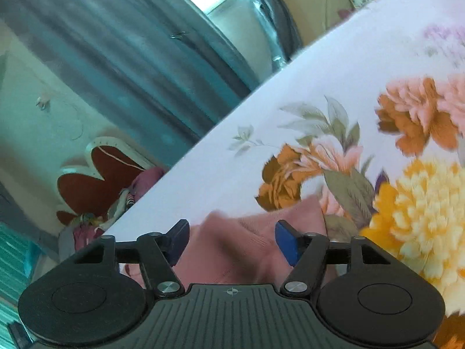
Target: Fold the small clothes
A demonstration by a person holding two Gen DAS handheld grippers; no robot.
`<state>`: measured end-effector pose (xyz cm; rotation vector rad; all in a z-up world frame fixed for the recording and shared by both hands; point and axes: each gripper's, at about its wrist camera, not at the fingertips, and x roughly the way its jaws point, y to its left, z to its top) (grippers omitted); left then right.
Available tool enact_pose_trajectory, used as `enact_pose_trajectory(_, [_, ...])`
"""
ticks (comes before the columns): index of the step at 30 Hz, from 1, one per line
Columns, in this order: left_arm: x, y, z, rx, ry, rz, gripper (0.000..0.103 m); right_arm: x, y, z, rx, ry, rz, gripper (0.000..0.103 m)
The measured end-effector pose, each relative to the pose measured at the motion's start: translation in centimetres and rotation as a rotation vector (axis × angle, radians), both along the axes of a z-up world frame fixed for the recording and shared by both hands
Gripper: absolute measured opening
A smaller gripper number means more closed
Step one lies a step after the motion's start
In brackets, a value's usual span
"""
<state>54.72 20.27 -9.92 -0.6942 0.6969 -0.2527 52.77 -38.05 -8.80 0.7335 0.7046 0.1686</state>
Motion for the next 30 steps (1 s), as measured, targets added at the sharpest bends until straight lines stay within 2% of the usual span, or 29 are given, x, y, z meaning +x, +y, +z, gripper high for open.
enact_pose_trajectory(2, [0.2,0.2,0.1,0.058,0.015,-0.024,0.057,0.0,0.1,0.1,-0.056,-0.011,0.034,0.065])
enact_pose_trajectory(4, [1.2,-0.4,-0.1,0.148,0.064,-0.076,0.053,0.5,1.1,0.0,-0.155,0.003,0.1,0.065])
enact_pose_trajectory(7, [2.6,-2.0,-0.1,0.297,0.114,-0.166,0.053,1.4,3.2,-0.3,-0.288,0.017,0.182,0.065])
enact_pose_trajectory(8, [3.0,-2.5,-0.2,0.336,0.126,-0.187,0.05,1.9,4.0,-0.5,-0.338,0.022,0.206,0.063])
enact_pose_trajectory(9, [3.3,-3.1,-0.3,0.379,0.139,-0.202,0.048,2.2,4.9,-0.8,-0.387,0.035,0.226,0.057])
enact_pose_trajectory(12, [3.9,-3.5,-0.5,0.431,0.153,-0.214,0.038,3.4,7.0,-2.3,-0.525,0.087,0.284,0.045])
enact_pose_trajectory(14, [3.7,-3.8,-0.5,0.432,0.144,-0.223,0.013,3.6,7.6,-2.9,-0.556,0.086,0.31,0.044])
enact_pose_trajectory(16, [3.1,-3.9,-0.3,0.435,0.115,-0.215,0.006,3.6,7.7,-3.0,-0.552,0.067,0.321,0.016])
enact_pose_trajectory(17, [2.7,-3.9,-0.2,0.428,0.094,-0.2,0.006,3.5,7.7,-2.7,-0.559,0.053,0.309,0.009])
enact_pose_trajectory(19, [1.5,-3.0,0.4,0.358,0.034,-0.134,0.006,2.5,7.1,-1.6,-0.546,-0.003,0.239,0.008])
enact_pose_trajectory(22, [0.7,-2.6,0.3,0.336,0.039,-0.099,0.006,1.0,6.6,-1.2,-0.582,-0.052,0.164,0.008])
enact_pose_trajectory(24, [1.8,-3.2,-0.8,0.362,0.101,-0.101,0.006,1.6,6.7,-2.7,-0.597,0.001,0.181,0.008])
enact_pose_trajectory(26, [2.4,-2.9,-1.6,0.328,0.141,-0.077,0.006,2.2,6.7,-4.2,-0.585,0.047,0.183,0.008])
enact_pose_trajectory(28, [2.4,-2.5,-1.7,0.298,0.156,-0.061,0.006,2.3,6.2,-4.5,-0.557,0.051,0.164,0.008])
enact_pose_trajectory(30, [2.2,-2.3,-1.8,0.309,0.154,-0.072,0.012,2.4,5.7,-4.3,-0.523,0.069,0.149,0.009])
